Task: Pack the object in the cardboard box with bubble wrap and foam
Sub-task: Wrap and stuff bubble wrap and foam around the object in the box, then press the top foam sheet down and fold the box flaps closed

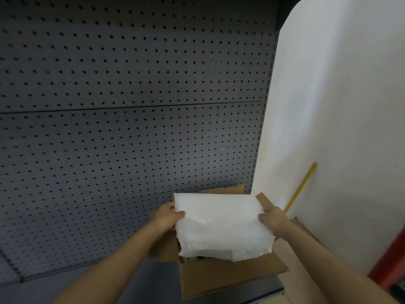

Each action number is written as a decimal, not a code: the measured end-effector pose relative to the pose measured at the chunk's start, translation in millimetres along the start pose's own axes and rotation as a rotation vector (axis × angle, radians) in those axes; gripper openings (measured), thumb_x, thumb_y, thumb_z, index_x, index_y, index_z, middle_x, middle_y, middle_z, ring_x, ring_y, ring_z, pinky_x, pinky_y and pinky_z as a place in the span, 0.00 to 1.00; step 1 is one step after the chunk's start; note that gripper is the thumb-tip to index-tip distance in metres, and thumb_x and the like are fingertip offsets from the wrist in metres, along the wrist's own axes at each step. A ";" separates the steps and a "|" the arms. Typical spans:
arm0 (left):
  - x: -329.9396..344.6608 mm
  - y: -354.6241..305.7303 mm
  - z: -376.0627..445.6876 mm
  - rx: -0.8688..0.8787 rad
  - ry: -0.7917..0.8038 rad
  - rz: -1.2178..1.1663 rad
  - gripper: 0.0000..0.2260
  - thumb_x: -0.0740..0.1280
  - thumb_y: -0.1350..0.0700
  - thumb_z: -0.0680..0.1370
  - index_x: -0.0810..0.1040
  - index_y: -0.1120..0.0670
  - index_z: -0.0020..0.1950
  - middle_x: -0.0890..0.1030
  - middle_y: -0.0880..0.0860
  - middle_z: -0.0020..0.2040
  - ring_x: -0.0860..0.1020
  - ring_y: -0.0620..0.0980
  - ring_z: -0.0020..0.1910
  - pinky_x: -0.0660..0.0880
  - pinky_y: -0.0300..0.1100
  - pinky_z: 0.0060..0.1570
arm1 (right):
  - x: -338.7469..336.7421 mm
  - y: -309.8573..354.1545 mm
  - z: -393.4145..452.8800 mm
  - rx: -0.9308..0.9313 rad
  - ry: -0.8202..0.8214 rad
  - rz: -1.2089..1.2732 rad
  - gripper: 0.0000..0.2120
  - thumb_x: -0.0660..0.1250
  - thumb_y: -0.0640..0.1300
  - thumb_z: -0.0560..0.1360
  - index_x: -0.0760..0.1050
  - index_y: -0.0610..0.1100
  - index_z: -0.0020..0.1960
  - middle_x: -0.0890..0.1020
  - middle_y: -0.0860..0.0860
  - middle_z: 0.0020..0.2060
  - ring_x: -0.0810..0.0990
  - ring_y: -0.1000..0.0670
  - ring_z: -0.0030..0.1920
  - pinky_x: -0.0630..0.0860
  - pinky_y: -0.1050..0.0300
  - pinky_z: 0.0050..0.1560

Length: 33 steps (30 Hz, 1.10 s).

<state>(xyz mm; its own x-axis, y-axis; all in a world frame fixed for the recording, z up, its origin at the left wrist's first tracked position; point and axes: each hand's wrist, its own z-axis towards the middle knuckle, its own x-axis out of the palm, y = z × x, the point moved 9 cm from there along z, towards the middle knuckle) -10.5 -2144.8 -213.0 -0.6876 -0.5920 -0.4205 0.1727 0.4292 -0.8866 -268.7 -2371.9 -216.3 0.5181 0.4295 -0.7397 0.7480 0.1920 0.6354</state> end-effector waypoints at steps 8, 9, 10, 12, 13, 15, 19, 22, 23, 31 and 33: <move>21.4 8.5 7.2 -0.030 -0.199 0.252 0.14 0.68 0.58 0.76 0.68 0.58 0.58 0.76 0.52 0.51 0.75 0.48 0.46 0.72 0.36 0.37 | 20.7 -3.0 50.8 -0.226 0.116 -0.147 0.15 0.61 0.40 0.76 0.75 0.47 0.62 0.77 0.48 0.56 0.76 0.47 0.60 0.71 0.60 0.57; 24.4 13.9 9.8 -0.034 -0.205 0.276 0.13 0.67 0.59 0.76 0.67 0.58 0.58 0.76 0.54 0.51 0.75 0.49 0.46 0.75 0.39 0.41 | 25.5 -2.3 58.2 -0.271 0.143 -0.174 0.17 0.62 0.41 0.76 0.75 0.51 0.63 0.76 0.48 0.59 0.75 0.47 0.62 0.71 0.63 0.59; 27.9 20.0 10.4 -0.051 -0.203 0.305 0.13 0.66 0.60 0.77 0.66 0.58 0.58 0.76 0.55 0.51 0.75 0.49 0.45 0.76 0.43 0.44 | 32.6 -3.4 63.3 -0.299 0.193 -0.203 0.19 0.62 0.41 0.76 0.74 0.57 0.64 0.75 0.48 0.61 0.75 0.49 0.61 0.70 0.68 0.58; 35.6 26.0 9.3 -0.049 -0.201 0.408 0.11 0.64 0.59 0.78 0.64 0.55 0.58 0.75 0.53 0.51 0.73 0.46 0.43 0.75 0.38 0.46 | 44.6 -3.0 65.8 -0.348 0.305 -0.184 0.22 0.61 0.39 0.78 0.74 0.65 0.61 0.74 0.45 0.62 0.74 0.54 0.49 0.68 0.77 0.44; 38.0 25.4 9.8 -0.027 -0.205 0.512 0.11 0.63 0.58 0.79 0.63 0.51 0.57 0.74 0.50 0.51 0.71 0.43 0.42 0.73 0.30 0.43 | 49.7 -2.9 69.2 -0.370 0.331 -0.170 0.21 0.60 0.38 0.79 0.74 0.61 0.63 0.74 0.45 0.61 0.73 0.57 0.44 0.68 0.77 0.40; 37.1 21.8 11.0 0.018 -0.246 0.669 0.11 0.62 0.54 0.79 0.63 0.47 0.58 0.73 0.46 0.54 0.69 0.40 0.43 0.68 0.24 0.40 | 55.3 -2.1 72.6 -0.383 0.372 -0.151 0.18 0.60 0.40 0.80 0.72 0.49 0.68 0.74 0.46 0.62 0.75 0.54 0.50 0.71 0.71 0.48; 52.8 33.1 15.0 -0.011 -0.147 0.847 0.18 0.60 0.54 0.80 0.64 0.53 0.69 0.73 0.56 0.62 0.74 0.51 0.53 0.71 0.40 0.51 | 72.9 10.7 69.2 -0.547 0.479 -0.435 0.16 0.62 0.57 0.76 0.71 0.66 0.64 0.68 0.44 0.70 0.68 0.44 0.68 0.67 0.55 0.69; 55.8 32.1 19.0 0.045 -0.156 1.120 0.18 0.61 0.50 0.77 0.68 0.51 0.67 0.67 0.55 0.63 0.68 0.55 0.61 0.68 0.44 0.59 | 75.3 16.8 77.0 -0.633 0.393 -0.758 0.24 0.62 0.48 0.77 0.64 0.49 0.72 0.57 0.41 0.73 0.56 0.40 0.73 0.59 0.48 0.73; 57.3 30.8 20.9 0.094 -0.148 1.156 0.19 0.63 0.50 0.75 0.69 0.51 0.66 0.68 0.55 0.63 0.69 0.55 0.62 0.68 0.46 0.59 | 73.9 25.3 74.3 -0.707 0.356 -0.842 0.26 0.63 0.50 0.76 0.64 0.47 0.72 0.53 0.40 0.75 0.52 0.39 0.75 0.57 0.46 0.74; 113.0 62.4 37.0 0.352 0.186 1.412 0.29 0.43 0.32 0.79 0.63 0.44 0.74 0.64 0.51 0.75 0.63 0.55 0.70 0.54 0.52 0.70 | 119.1 23.6 44.0 -0.857 0.660 -0.770 0.44 0.57 0.72 0.70 0.40 0.59 0.77 0.37 0.48 0.78 0.36 0.43 0.77 0.44 0.42 0.76; 131.5 87.2 36.6 0.353 0.322 1.436 0.32 0.45 0.30 0.78 0.47 0.42 0.78 0.41 0.53 0.79 0.51 0.58 0.74 0.40 0.53 0.70 | 133.8 8.9 44.2 -0.901 0.643 -0.891 0.43 0.49 0.74 0.70 0.27 0.62 0.72 0.33 0.45 0.76 0.33 0.39 0.76 0.40 0.41 0.75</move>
<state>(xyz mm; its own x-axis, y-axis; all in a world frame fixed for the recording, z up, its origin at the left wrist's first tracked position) -60.0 -2210.1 -352.6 0.0940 0.3646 -0.9264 0.9350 0.2873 0.2079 -174.4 -2351.7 -319.4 -0.4368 0.1415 -0.8884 0.0765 0.9898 0.1201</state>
